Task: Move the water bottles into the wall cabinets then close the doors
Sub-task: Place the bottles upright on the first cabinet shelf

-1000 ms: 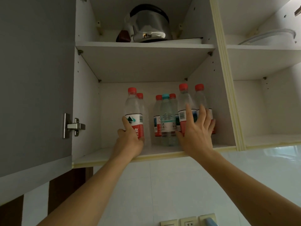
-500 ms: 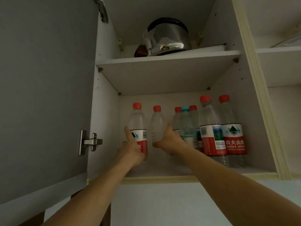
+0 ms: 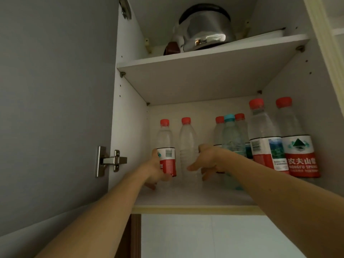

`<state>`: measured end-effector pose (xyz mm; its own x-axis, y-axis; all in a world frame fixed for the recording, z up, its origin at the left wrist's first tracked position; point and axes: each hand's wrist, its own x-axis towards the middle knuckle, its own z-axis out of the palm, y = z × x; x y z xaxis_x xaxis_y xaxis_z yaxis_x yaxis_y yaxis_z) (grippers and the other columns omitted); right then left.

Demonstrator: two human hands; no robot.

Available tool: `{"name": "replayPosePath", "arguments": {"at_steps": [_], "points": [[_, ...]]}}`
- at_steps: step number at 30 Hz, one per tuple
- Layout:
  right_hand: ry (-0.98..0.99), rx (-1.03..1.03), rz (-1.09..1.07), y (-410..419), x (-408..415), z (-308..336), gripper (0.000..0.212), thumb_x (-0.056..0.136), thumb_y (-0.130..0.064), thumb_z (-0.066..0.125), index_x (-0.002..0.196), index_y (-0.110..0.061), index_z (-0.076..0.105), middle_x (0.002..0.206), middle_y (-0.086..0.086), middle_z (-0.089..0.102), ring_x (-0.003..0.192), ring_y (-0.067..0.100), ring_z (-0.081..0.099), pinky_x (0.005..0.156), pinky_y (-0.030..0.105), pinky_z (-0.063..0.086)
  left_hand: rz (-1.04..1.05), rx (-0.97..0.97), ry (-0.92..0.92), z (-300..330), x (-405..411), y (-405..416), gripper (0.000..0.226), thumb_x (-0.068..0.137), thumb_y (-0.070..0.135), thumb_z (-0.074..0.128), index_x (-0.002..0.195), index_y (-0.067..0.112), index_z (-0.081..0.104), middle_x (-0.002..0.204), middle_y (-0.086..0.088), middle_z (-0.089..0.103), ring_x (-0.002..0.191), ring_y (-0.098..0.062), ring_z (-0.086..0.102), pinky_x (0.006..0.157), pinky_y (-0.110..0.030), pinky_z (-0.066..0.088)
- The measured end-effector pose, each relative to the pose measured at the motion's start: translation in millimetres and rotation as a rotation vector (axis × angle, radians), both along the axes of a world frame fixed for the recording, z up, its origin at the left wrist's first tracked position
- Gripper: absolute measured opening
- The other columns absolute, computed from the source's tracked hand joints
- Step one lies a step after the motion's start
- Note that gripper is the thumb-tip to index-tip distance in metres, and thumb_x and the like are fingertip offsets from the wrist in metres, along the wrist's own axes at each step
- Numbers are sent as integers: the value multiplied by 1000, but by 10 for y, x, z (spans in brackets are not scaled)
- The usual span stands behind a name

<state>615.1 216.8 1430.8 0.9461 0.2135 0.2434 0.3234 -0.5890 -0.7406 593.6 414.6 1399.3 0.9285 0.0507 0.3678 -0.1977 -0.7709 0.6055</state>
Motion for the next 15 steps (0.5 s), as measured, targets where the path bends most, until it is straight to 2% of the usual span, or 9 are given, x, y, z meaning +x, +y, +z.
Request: {"name": "replayPosePath", "arguments": {"at_steps": [1, 3, 9, 12, 15], "points": [[9, 4, 17, 26, 42, 12, 64, 81, -7, 84, 135, -8, 49, 129, 20, 61, 110, 38, 65, 86, 55, 61, 4, 18, 6, 1, 37, 22, 95, 85, 16, 79, 153, 27, 14, 118, -9, 58, 103, -29, 65, 83, -52, 61], [34, 2, 44, 88, 116, 50, 64, 80, -5, 84, 134, -8, 50, 128, 21, 61, 109, 38, 66, 86, 55, 60, 25, 55, 12, 5, 98, 54, 88, 85, 24, 80, 150, 30, 20, 118, -9, 59, 100, -29, 67, 82, -52, 62], [68, -142, 76, 269, 292, 201, 39, 80, -1, 83, 113, -5, 62, 122, 21, 64, 104, 40, 70, 86, 52, 61, 122, 176, -37, 64, 277, 157, 94, 78, 34, 85, 149, 23, 24, 123, -6, 59, 102, -25, 64, 85, -45, 60], [61, -209, 67, 378, 380, 229, 48, 81, -4, 83, 124, -3, 61, 123, 19, 63, 103, 39, 71, 85, 49, 62, 186, 254, -43, 111, 376, 151, 98, 76, 37, 87, 150, 13, 29, 131, -11, 57, 112, -29, 63, 88, -41, 58], [84, -228, 82, 436, 470, 233, 52, 83, -4, 82, 130, 0, 61, 131, 19, 60, 108, 39, 68, 88, 50, 61, 238, 314, -46, 107, 471, 124, 117, 78, 39, 86, 156, 1, 7, 152, -18, 38, 132, -33, 50, 101, -41, 51]]}}
